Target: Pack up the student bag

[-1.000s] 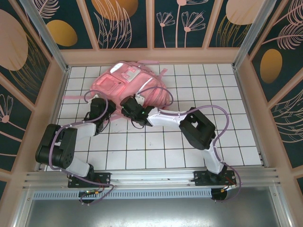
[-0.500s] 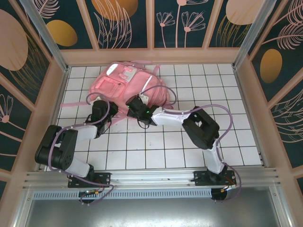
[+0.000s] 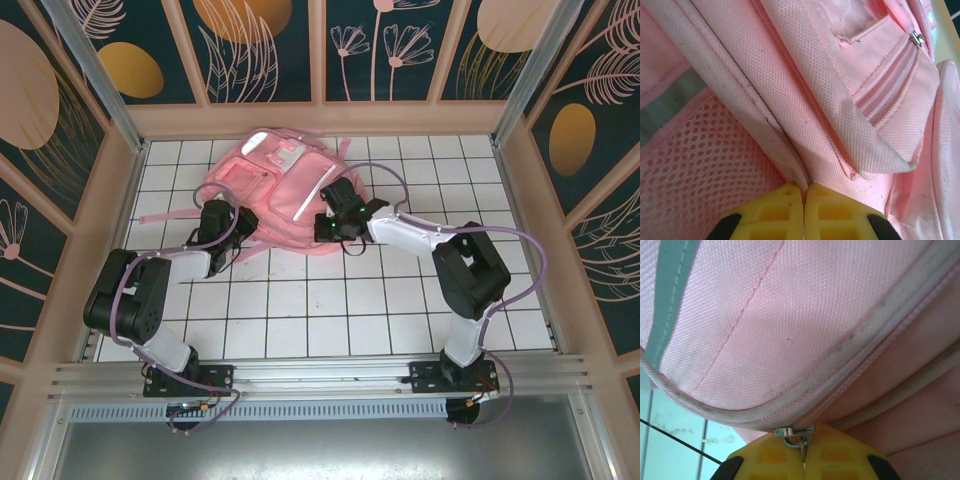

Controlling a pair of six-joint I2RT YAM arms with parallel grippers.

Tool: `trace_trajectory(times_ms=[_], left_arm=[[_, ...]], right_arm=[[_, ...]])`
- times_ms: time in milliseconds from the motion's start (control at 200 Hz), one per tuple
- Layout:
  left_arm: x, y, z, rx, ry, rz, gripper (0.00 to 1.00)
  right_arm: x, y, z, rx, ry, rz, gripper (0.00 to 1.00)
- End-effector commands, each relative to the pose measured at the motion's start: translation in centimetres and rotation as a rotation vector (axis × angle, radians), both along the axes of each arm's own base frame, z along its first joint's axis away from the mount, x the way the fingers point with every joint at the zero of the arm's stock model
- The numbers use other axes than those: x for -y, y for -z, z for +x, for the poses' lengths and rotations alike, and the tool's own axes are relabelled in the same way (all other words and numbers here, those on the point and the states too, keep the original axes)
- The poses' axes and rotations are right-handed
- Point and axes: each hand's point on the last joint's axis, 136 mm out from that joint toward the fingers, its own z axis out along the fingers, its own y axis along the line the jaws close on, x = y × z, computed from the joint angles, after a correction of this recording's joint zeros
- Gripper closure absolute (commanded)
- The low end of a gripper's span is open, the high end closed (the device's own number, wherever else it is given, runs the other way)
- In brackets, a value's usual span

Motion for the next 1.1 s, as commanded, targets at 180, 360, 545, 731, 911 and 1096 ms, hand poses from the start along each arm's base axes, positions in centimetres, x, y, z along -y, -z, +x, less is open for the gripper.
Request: trace_trajectory(times_ms=[180, 360, 545, 731, 911, 1096], left_arm=[[-3.8, -0.2, 3.9, 0.028, -0.095, 0.177, 0.87], [-2.0, 0.2, 7.1, 0.027, -0.032, 0.161, 0.79], [-0.5, -1.7, 9.3, 0.026, 0.054, 0.18, 0.38], [-0.2, -3.7, 6.7, -0.029, 0.095, 0.149, 0.23], [-0.3, -5.7, 1.8, -0.029, 0.077, 0.032, 0.22], [1.2, -5.3, -1.7, -0.042, 0.105, -0.164, 0.26]], right_arm=[[2.8, -0.6, -2.4, -0.105, -0.203, -0.131, 1.0], [-4.2, -2.1, -7.7, -0.12, -0.46, 0.046, 1.0], [-10.6, -3.2, -9.3, -0.052, -0.571, 0.156, 1.0], [-12.4, -4.1, -6.1, 0.058, -0.504, 0.163, 1.0], [-12.7, -3.6, -5.6, 0.042, -0.48, 0.198, 1.0], [-12.3, -2.6, -6.2, 0.007, -0.467, 0.202, 1.0]])
